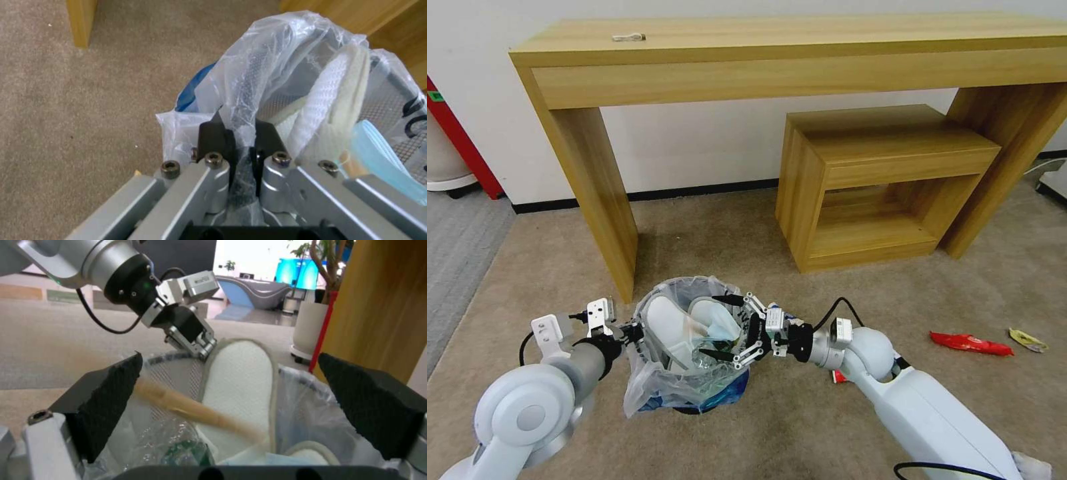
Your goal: Pick up the trash bin and place the garbage on the floor into it.
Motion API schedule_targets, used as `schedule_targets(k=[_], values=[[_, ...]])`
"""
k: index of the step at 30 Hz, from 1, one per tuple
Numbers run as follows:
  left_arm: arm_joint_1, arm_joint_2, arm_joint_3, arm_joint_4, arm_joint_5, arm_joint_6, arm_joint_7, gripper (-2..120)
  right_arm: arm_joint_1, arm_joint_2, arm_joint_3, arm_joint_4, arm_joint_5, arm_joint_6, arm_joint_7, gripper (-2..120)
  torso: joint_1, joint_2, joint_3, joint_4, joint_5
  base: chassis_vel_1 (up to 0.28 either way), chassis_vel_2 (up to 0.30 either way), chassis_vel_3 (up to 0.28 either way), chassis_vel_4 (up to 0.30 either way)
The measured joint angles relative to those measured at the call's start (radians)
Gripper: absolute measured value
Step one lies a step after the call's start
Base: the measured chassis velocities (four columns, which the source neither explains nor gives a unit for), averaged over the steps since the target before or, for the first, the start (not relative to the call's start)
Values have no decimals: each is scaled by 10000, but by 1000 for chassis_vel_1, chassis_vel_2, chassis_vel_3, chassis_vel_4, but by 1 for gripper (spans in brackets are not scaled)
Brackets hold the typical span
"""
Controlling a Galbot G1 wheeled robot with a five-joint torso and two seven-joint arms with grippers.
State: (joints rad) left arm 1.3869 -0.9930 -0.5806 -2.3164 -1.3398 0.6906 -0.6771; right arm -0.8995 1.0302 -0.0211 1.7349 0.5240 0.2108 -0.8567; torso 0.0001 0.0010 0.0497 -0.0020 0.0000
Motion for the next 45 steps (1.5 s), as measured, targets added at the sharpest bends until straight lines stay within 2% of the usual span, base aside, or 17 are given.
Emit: schedule_targets(k=[15, 19, 20, 21, 24, 25, 26, 29, 30, 32, 36, 45], values=[[-24, 48, -107, 23, 27, 1, 9, 3, -236, -70, 675, 368, 657, 105, 953, 100, 0, 0, 0, 0, 1, 0, 0, 0, 0], [-102, 16, -175, 144, 108, -33, -70, 3, -425, -82, 935, 643, 679, 107, 1828, 100, 0, 0, 0, 0, 0, 0, 0, 0, 0], [-129, -12, -260, 169, 159, -76, -245, 3, -566, -63, 1149, 832, 629, -27, 2675, 100, 0, 0, 0, 0, 0, 0, 0, 0, 0], [-129, -12, -260, 169, 159, -76, -245, 3, -566, -63, 1149, 832, 629, -27, 2675, 100, 0, 0, 0, 0, 0, 0, 0, 0, 0], [-93, 1, -469, 174, 247, -95, -672, 3, -881, -131, 1591, 1156, 135, -684, 4990, 100, 0, 0, 0, 0, 0, 0, 0, 0, 0], [-47, 56, -642, 181, 274, -107, -814, 3, -1048, -190, 1804, 1252, -128, -985, 6167, 100, 0, 0, 0, 0, 0, 0, 0, 0, 0], [-47, 56, -642, 181, 274, -107, -814, 3, -1048, -190, 1804, 1252, -128, -985, 6167, 100, 0, 0, 0, 0, 0, 0, 0, 0, 0], [-9, 152, -942, 263, 248, -147, -1064, 3, -1368, -231, 2063, 1304, -241, -1103, 8162, 100, 0, 0, 0, 0, 0, 0, 0, 0, 0], [-9, 152, -942, 263, 248, -147, -1064, 3, -1368, -231, 2063, 1304, -241, -1103, 8162, 100, 0, 0, 0, 0, 0, 0, 0, 0, 0], [-11, 197, -1102, 322, 76, -160, -1476, 3, -1600, -211, 2294, 1300, -249, -1005, 8822, 100, 0, 0, -1, 0, 1, 0, 0, 0, 0], [20, 242, -1290, 433, 44, -162, -1663, 3, -1896, -102, 2710, 1278, -339, -739, 8903, 100, 0, 0, 0, 0, 0, 0, 0, 0, 0], [203, 438, -2212, 705, -203, -139, -1599, 3, -2582, 105, 3297, 1299, -454, -385, 8696, 100, 0, 0, 0, 0, 0, 0, 0, 0, 0]])
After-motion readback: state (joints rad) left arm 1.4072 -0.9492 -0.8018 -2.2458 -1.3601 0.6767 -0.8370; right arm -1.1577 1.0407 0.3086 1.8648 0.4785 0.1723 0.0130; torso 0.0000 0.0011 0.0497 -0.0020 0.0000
